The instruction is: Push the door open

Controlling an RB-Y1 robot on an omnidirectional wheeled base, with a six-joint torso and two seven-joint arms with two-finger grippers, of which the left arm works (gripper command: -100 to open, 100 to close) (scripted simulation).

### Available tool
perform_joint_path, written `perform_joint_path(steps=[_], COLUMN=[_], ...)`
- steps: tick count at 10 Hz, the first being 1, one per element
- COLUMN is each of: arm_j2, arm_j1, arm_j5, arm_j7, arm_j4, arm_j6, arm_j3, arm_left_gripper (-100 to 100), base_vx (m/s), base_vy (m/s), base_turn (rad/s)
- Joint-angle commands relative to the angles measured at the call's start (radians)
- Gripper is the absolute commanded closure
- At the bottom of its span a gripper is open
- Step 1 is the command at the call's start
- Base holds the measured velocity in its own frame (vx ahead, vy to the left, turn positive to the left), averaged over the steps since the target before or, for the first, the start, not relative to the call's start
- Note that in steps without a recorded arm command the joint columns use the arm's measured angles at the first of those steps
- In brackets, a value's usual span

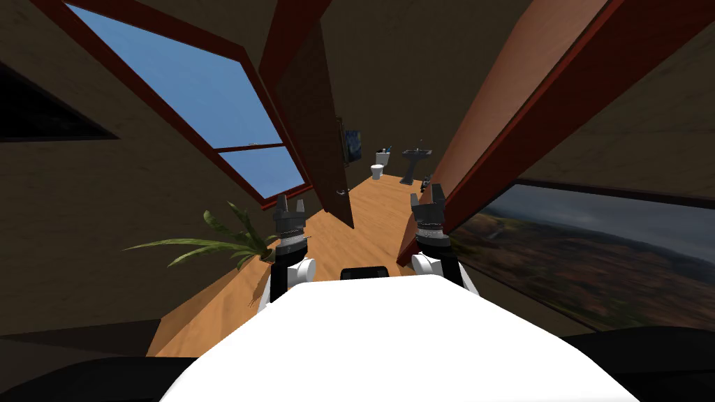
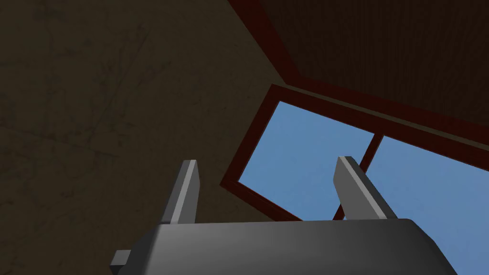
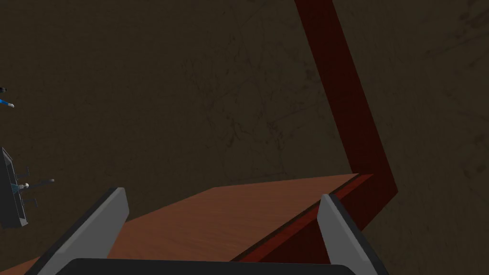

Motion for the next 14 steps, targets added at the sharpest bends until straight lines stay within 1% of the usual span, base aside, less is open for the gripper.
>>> perform_joint_path(steps=[1,3,4,5,9,14], arm_j2=[0.006,0.017,0.019,0.025,0.038,0.052], arm_j1=[-0.008,-0.022,-0.027,-0.036,-0.060,-0.096], arm_j5=[-0.001,-0.004,-0.004,-0.006,-0.010,-0.016], arm_j7=[0.000,0.001,0.001,0.002,0.003,0.005], arm_j4=[0.030,0.084,0.102,0.138,0.230,0.366], arm_j6=[-0.007,-0.019,-0.023,-0.032,-0.053,-0.084], arm_j3=[-0.006,-0.018,-0.021,-0.029,-0.048,-0.076], arm_left_gripper=[-100,-100,-100,-100,-100,-100], base_vx=[0.063,0.125,0.130,0.138,0.097,0.095], base_vy=[0.034,0.092,0.078,0.103,0.087,0.088], base_turn=[-0.051,-0.096,-0.067,-0.088,-0.070,-0.082])
